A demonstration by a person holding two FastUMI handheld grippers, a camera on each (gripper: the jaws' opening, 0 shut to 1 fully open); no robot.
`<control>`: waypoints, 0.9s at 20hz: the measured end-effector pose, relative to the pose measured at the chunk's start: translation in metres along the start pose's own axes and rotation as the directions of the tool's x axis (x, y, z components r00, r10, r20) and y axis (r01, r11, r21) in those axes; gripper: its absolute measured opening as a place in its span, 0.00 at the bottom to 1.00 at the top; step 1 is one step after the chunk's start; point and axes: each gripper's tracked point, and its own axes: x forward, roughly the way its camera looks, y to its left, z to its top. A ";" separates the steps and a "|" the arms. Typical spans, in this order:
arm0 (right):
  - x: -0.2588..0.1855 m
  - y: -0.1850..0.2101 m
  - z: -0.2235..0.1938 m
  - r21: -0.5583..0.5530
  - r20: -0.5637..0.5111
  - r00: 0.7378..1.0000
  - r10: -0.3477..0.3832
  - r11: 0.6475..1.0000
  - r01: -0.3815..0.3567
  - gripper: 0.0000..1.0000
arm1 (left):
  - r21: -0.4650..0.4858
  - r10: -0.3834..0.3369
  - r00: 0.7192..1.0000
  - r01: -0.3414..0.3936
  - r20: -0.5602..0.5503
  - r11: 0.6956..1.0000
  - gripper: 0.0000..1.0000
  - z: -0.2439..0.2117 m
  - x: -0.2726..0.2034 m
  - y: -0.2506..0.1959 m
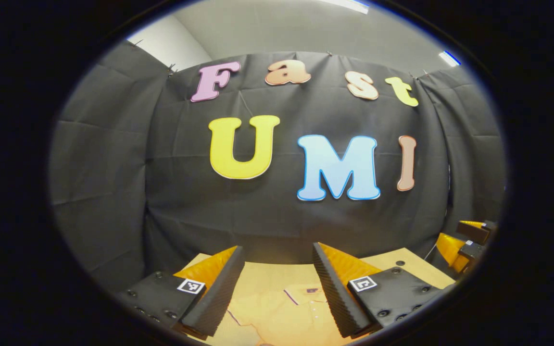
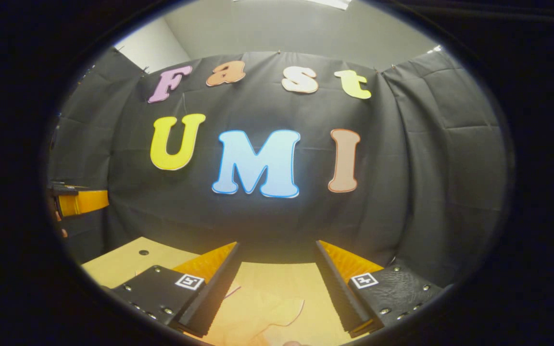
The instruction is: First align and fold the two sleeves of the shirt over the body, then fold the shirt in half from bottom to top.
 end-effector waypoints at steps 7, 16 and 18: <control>0.032 -0.021 -0.068 0.005 -0.153 0.988 -0.019 1.000 0.019 0.95 | 0.009 -0.002 1.000 0.002 0.009 1.000 0.93 -0.001 0.002 0.004; 0.073 -0.028 -0.189 0.013 -0.382 0.924 -0.028 0.999 0.035 0.96 | 0.019 0.049 0.999 -0.049 0.000 0.999 0.93 -0.006 -0.002 0.018; 0.079 -0.030 -0.216 0.013 -0.439 0.898 -0.028 0.999 0.038 0.96 | 0.021 0.066 0.998 -0.066 -0.005 0.998 0.93 -0.007 -0.004 0.022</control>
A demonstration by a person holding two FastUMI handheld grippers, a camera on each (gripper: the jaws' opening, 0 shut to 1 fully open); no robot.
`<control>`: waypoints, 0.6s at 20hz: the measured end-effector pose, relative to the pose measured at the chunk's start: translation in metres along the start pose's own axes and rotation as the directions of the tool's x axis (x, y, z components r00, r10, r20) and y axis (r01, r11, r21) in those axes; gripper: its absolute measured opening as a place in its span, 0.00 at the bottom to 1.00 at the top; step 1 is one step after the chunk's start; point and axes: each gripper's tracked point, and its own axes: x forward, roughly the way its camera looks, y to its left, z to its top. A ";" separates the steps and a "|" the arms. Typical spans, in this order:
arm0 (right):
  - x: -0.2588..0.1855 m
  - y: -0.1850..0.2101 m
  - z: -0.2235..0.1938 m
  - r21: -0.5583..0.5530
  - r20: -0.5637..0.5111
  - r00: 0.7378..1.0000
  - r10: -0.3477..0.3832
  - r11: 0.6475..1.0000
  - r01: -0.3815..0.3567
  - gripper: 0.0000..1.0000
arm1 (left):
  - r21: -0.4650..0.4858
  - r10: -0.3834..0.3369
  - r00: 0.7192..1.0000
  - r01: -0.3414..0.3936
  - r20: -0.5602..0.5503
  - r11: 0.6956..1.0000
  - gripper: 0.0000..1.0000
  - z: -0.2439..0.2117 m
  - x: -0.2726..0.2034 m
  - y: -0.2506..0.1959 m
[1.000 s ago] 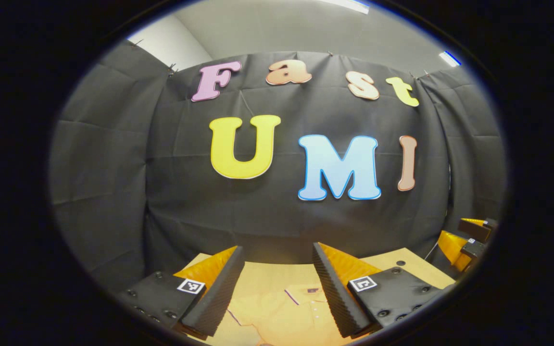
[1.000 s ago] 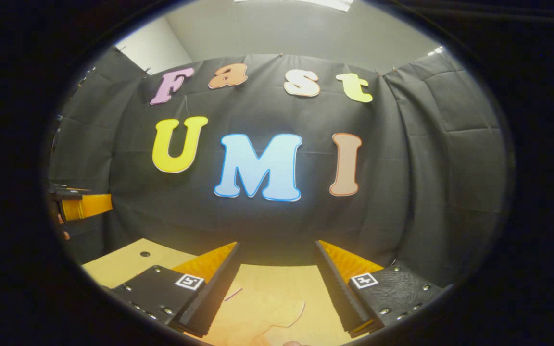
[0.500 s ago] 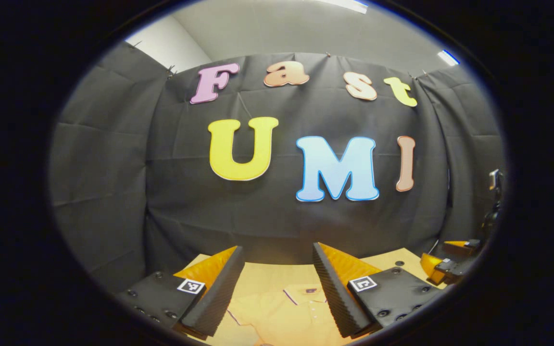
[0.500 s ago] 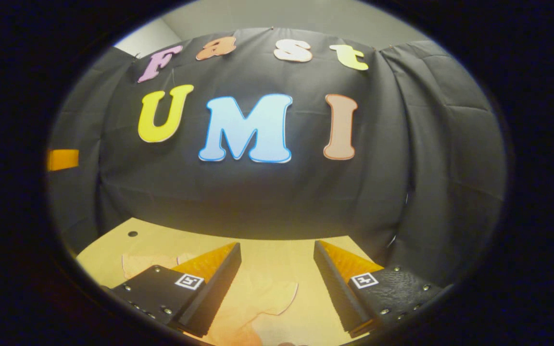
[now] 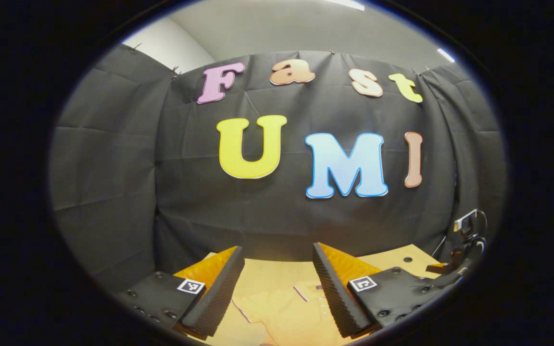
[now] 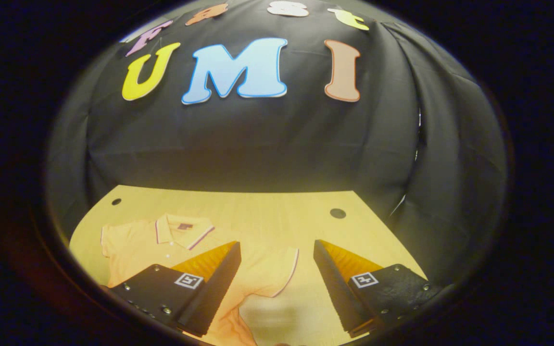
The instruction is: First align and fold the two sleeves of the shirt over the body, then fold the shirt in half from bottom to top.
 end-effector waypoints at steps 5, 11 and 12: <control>0.033 -0.009 -0.046 -0.022 -0.128 0.992 -0.022 1.000 0.020 0.96 | 0.004 0.038 0.999 -0.038 -0.016 0.999 0.93 -0.004 -0.005 0.013; 0.059 -0.008 -0.094 -0.014 -0.260 0.965 -0.019 1.000 0.016 0.96 | 0.011 0.065 0.997 -0.065 -0.035 0.998 0.93 -0.008 -0.009 0.021; 0.063 -0.006 -0.102 -0.005 -0.283 0.959 -0.014 1.000 0.013 0.96 | 0.010 0.068 0.997 -0.068 -0.038 0.998 0.93 -0.008 -0.009 0.022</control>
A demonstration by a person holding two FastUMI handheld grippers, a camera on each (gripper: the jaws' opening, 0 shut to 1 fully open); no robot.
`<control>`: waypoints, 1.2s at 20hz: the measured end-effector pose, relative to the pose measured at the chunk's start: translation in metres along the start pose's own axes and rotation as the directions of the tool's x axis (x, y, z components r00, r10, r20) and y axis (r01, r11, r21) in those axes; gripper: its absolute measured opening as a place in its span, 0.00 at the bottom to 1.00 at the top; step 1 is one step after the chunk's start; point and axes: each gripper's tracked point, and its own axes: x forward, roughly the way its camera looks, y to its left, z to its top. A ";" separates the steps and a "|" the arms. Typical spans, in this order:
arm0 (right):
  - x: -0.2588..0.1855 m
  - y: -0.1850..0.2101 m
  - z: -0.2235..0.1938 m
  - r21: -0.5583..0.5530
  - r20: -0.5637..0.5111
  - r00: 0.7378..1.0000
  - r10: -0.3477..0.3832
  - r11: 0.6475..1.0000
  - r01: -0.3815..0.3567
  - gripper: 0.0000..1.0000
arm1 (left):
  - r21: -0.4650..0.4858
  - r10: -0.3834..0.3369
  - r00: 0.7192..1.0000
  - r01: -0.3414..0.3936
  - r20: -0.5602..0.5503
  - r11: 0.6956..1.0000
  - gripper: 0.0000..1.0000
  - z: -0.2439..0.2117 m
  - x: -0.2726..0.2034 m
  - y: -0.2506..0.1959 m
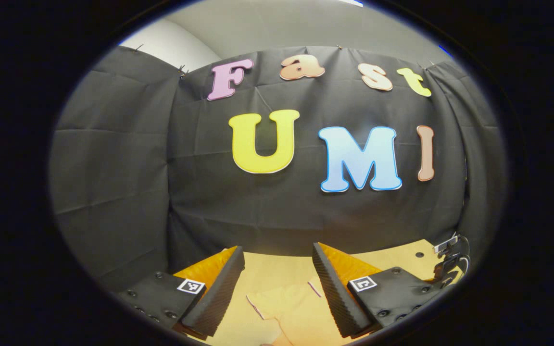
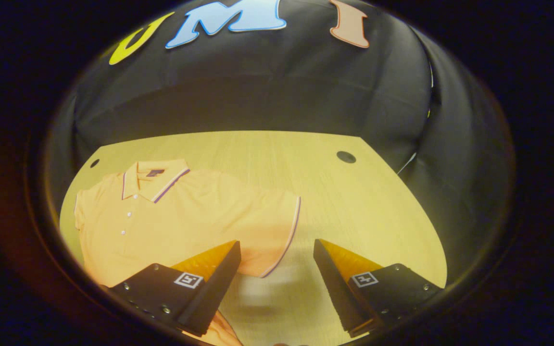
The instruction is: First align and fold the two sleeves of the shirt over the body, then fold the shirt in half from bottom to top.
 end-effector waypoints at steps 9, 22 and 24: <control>0.021 0.008 -0.020 0.027 -0.082 0.996 0.026 0.999 -0.024 0.97 | 0.003 0.011 1.000 -0.011 -0.006 1.000 0.94 0.000 -0.006 0.002; 0.026 0.022 -0.020 0.131 -0.129 0.985 0.114 0.987 -0.097 0.11 | -0.008 0.013 1.000 -0.014 -0.007 1.000 0.94 0.001 -0.010 0.003; 0.025 0.020 -0.018 0.132 -0.134 0.985 0.107 0.987 -0.089 0.04 | -0.005 0.011 1.000 -0.012 -0.007 1.000 0.94 0.001 -0.011 0.002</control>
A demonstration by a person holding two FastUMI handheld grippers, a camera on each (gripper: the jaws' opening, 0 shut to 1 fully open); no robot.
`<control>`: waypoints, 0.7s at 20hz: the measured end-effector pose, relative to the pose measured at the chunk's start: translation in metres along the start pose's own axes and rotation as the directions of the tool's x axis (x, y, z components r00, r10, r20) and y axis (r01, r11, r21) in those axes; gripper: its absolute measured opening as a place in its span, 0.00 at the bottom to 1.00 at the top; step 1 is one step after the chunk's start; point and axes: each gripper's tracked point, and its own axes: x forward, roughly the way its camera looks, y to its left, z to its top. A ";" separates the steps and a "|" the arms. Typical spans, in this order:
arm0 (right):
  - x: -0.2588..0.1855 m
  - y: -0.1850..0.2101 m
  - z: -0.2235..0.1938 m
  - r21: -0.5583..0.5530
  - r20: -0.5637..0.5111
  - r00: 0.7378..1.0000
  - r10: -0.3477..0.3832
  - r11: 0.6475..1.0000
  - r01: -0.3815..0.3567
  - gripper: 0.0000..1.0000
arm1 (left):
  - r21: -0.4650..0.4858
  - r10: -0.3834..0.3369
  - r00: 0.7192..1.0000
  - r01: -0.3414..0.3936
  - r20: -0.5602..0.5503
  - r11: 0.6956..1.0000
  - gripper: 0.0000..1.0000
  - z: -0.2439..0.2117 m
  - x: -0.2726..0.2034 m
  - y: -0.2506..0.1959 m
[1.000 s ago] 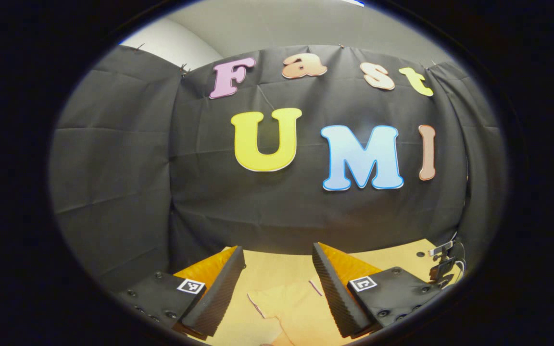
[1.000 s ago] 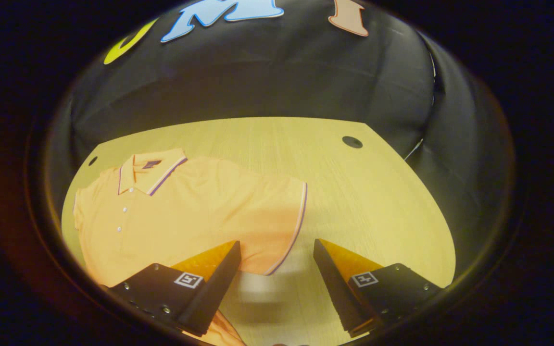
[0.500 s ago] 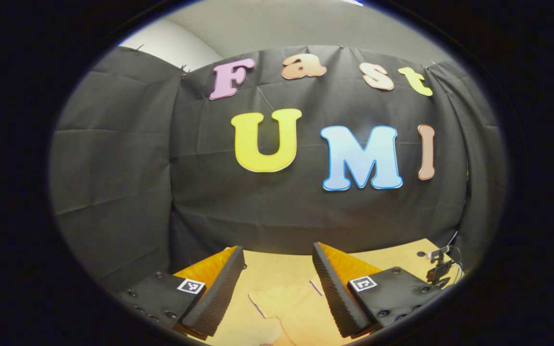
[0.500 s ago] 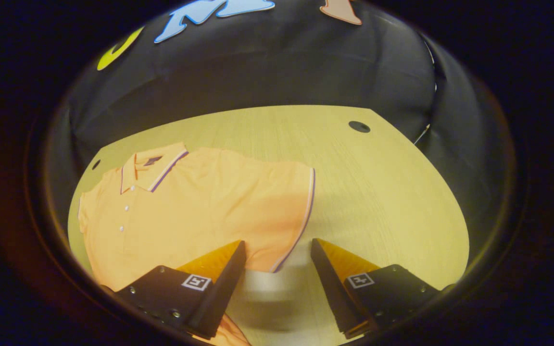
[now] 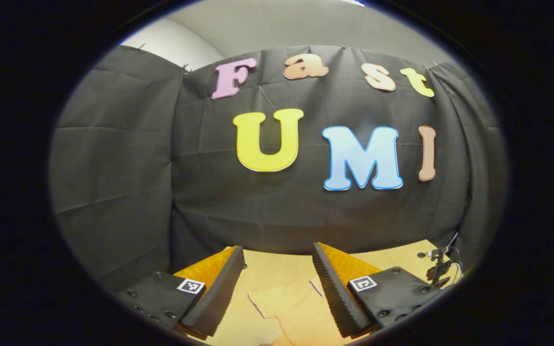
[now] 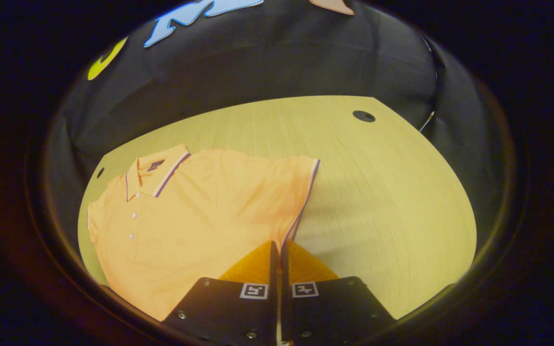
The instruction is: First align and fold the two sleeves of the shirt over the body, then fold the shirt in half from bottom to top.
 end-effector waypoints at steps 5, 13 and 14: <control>-0.012 0.016 0.022 -0.021 0.062 0.998 -0.003 1.000 0.004 0.04 | 0.006 -0.003 1.000 0.003 0.003 1.000 0.94 0.001 -0.005 0.001; -0.043 0.109 0.070 -0.191 0.184 0.972 0.145 0.975 -0.109 0.03 | -0.004 0.008 1.000 -0.008 0.003 1.000 0.94 0.000 -0.009 0.015; -0.047 0.124 0.070 -0.212 0.188 0.968 0.169 0.969 -0.128 0.04 | -0.005 0.013 1.000 -0.013 0.002 1.000 0.94 0.000 -0.010 0.018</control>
